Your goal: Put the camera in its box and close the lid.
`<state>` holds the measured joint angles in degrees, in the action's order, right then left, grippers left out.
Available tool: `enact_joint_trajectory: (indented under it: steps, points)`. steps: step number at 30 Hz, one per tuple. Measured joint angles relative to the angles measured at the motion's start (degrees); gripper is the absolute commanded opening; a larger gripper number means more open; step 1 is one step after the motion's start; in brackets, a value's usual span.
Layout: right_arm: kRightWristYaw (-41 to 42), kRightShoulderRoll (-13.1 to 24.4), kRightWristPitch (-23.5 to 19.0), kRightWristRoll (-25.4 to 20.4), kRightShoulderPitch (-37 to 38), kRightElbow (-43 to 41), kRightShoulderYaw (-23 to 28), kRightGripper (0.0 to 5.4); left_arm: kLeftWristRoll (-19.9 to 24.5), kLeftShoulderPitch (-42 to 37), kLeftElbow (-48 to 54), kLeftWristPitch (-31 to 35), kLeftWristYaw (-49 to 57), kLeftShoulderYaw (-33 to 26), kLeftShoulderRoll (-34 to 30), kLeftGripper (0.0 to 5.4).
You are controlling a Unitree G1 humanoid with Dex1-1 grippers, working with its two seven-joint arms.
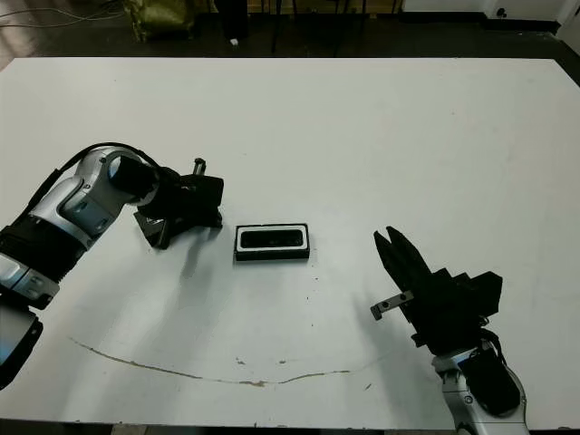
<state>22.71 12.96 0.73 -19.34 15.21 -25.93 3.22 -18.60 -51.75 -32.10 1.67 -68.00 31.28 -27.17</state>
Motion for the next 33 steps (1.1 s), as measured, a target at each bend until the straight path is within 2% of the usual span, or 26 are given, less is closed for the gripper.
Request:
enact_joint_trajectory:
  steps: [10, 13, 17, 21, 24, 28, 33]
  points:
    - [0.6, -0.2, 0.7, 0.0, 0.1, 1.2, -0.3, 0.02, 0.1, 0.0, -1.2, -0.9, 1.6, -1.4, 0.1, 0.00]
    - [0.9, -0.2, 1.5, 0.0, 0.0, 1.9, -0.3, 0.02, 1.7, 0.0, 0.0, 0.2, 0.9, -3.0, 0.2, 0.00]
    - [1.1, -0.2, 1.6, 0.0, 0.0, 2.2, -0.5, 0.02, 7.6, 0.7, 5.1, 0.7, -1.1, -6.8, 0.4, 0.00]
    - [0.9, -0.4, 2.0, 0.2, 0.0, 2.3, -0.8, 0.02, 13.3, 3.5, 12.0, 4.7, -1.3, -11.3, 0.3, 0.00]
    - [1.0, -0.4, 2.2, 0.2, 0.0, 2.4, -0.9, 0.02, 19.4, 7.9, 19.6, 7.6, 1.9, -17.6, 0.1, 0.00]
    - [1.7, -0.4, 3.1, 0.1, -0.2, 3.5, -0.7, 0.02, 26.6, 17.1, 31.6, 10.5, 11.4, -27.8, 0.5, 0.00]
    - [2.6, -0.4, 4.5, 0.1, -0.6, 4.8, -0.7, 0.02, 29.9, 28.6, 47.7, 14.9, 27.5, -37.2, 3.6, 0.00]
